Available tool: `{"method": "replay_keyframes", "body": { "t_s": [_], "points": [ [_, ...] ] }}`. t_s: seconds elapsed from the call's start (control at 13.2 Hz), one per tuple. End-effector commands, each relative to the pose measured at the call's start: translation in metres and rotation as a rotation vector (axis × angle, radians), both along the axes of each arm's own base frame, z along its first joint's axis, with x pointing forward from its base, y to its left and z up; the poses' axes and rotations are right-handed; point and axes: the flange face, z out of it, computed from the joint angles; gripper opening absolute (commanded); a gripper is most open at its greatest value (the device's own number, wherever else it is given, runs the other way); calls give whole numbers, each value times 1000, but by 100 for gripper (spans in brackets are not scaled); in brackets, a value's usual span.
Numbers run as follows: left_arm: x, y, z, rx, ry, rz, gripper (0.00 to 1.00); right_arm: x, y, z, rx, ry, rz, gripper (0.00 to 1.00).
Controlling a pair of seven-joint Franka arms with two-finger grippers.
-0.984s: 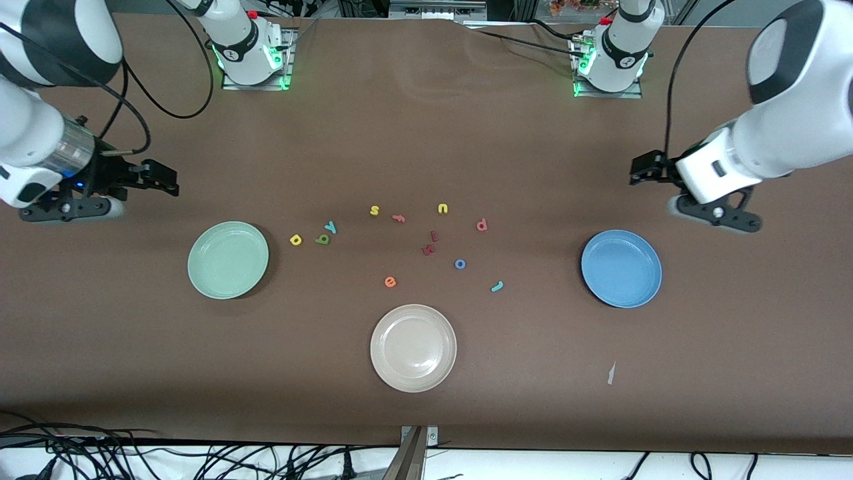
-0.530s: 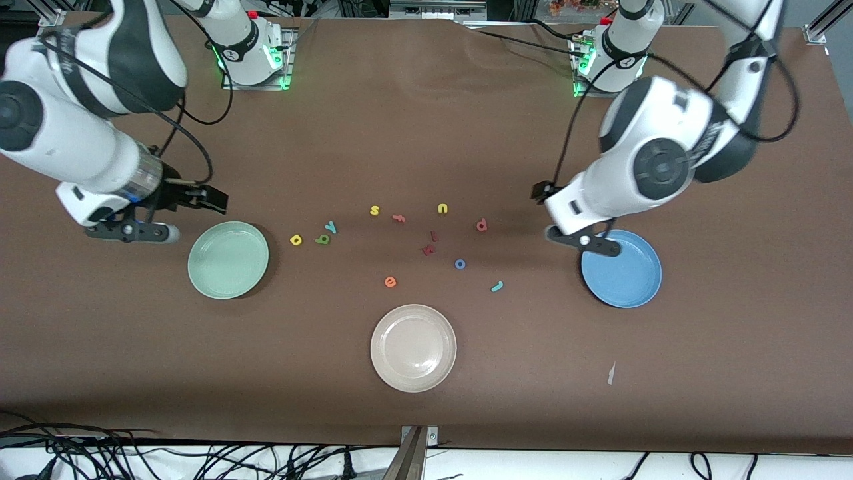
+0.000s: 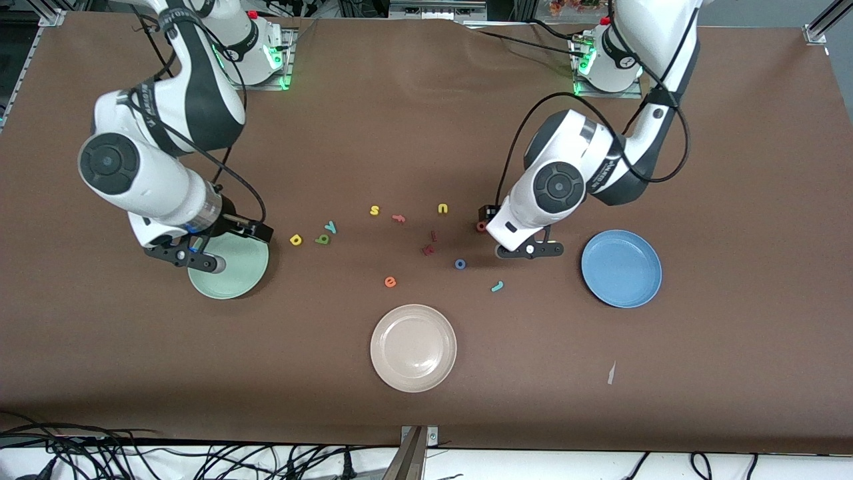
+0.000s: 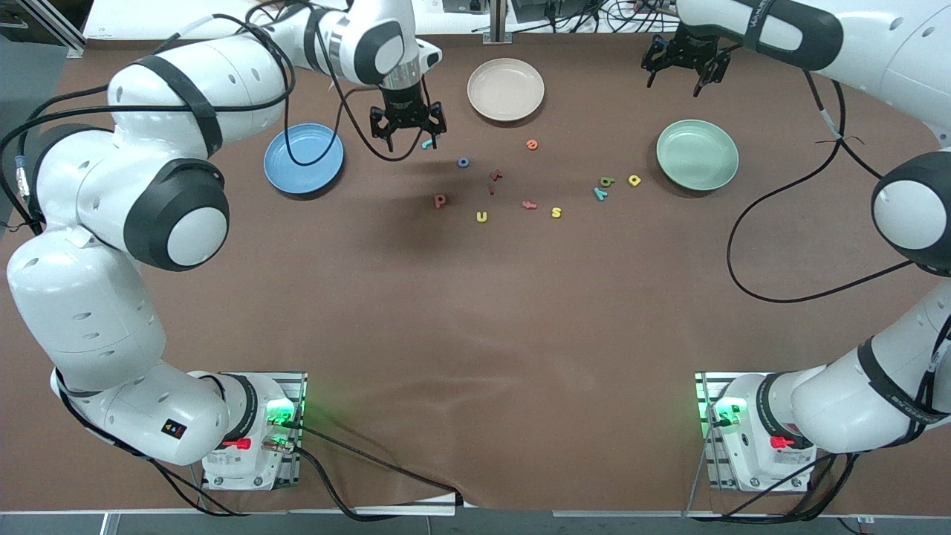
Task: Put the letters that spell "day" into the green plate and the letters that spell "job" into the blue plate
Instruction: 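Reach the right gripper to the yellow a while the left gripper reaches the pink p, then grasp the pink p with the left gripper while the right gripper grasps the yellow a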
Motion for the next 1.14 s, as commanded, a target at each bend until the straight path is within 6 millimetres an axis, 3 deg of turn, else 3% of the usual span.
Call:
{"method": "replay_keyframes", "body": {
  "t_s": [0.0,0.3,0.68,0.91,1.06],
  "points": [
    [-32,-20,-32,-34,-44,42,100,8,18,-26,9,7,-89,100],
    [-69,-31,-84,-75,-142,27,100,-18,9,-75,28,-24,-151,100],
    [-72,-30,-112,-75,-143,31,100,-58,0,-151,48,-115,-162,100],
    [-70,-30,-130,-79,-149,40,100,-68,-1,-169,48,-124,-169,100],
    [-69,-29,-131,-77,-148,42,100,-72,0,-177,45,-119,-188,100]
  ]
}}
